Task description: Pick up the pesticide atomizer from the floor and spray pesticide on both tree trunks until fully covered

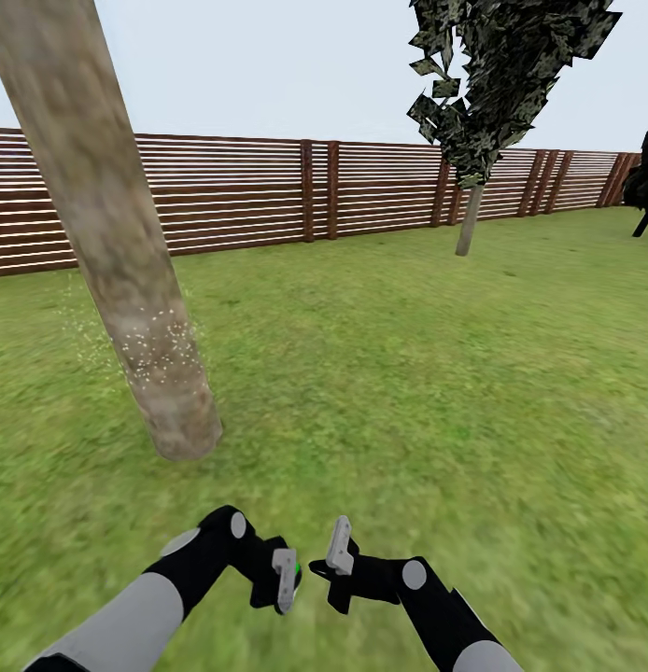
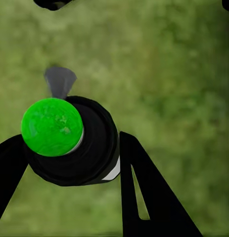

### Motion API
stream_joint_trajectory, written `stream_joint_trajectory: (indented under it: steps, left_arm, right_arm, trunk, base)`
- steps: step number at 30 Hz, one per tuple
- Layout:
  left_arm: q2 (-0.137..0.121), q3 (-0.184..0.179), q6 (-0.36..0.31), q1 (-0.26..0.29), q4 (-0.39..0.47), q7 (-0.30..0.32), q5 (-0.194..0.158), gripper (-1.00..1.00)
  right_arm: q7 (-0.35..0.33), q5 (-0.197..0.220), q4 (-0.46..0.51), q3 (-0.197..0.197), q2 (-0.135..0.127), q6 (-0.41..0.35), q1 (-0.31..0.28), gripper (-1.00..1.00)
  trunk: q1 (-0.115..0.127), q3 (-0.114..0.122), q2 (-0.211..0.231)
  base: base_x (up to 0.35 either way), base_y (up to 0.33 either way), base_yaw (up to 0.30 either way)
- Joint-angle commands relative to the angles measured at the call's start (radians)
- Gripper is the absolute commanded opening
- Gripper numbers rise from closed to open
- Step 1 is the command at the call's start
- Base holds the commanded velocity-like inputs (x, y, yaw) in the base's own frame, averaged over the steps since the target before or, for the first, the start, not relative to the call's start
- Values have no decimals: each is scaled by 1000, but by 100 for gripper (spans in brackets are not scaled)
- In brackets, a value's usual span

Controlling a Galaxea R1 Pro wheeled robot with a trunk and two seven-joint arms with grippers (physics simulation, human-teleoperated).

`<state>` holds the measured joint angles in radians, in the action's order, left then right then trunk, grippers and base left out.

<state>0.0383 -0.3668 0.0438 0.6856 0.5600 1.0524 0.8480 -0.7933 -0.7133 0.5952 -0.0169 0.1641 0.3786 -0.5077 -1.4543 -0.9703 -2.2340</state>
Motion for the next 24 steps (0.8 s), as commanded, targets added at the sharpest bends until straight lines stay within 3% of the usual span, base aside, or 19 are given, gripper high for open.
stream_joint_trajectory:
  steps: [1, 24]
  left_arm:
    - [0, -3, 0, 0, 0, 0, -1, -100]
    - [20, -4, 12, 0, 0, 6, -12, -100]
  right_arm:
    - [0, 0, 0, 0, 0, 0, 0, -100]
    - [0, -1, -2, 1, -4, 0, 0, -100]
  trunk:
    - [0, 0, 0]
    - [0, 0, 0]
  base:
    - [0, 0, 0]
    - [0, 0, 0]
